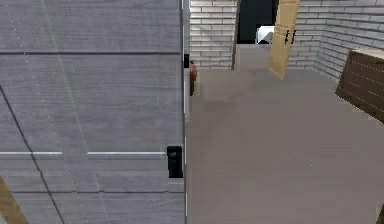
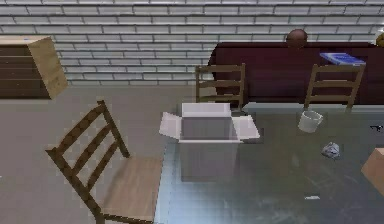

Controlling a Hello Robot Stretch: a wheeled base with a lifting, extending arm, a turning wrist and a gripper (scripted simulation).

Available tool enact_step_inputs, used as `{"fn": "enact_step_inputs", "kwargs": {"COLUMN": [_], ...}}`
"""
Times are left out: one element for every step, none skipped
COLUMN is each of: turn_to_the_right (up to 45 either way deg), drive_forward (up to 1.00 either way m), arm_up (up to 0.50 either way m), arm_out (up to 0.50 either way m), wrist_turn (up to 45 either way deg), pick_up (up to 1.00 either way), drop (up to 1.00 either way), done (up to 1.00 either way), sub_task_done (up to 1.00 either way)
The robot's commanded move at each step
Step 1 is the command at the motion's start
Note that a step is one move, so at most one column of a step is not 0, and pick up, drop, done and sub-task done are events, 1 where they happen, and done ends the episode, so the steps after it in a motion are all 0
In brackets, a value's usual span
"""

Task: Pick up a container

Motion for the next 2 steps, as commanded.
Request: {"fn": "enact_step_inputs", "kwargs": {"turn_to_the_right": [0.0,0.0], "drive_forward": [0.00,0.00], "arm_up": [0.50,0.38], "arm_out": [0.00,0.00], "wrist_turn": [0.0,0.0], "pick_up": [0.00,0.00], "drop": [0.00,0.00], "done": [0.00,0.00], "sub_task_done": [0.00,0.00]}}
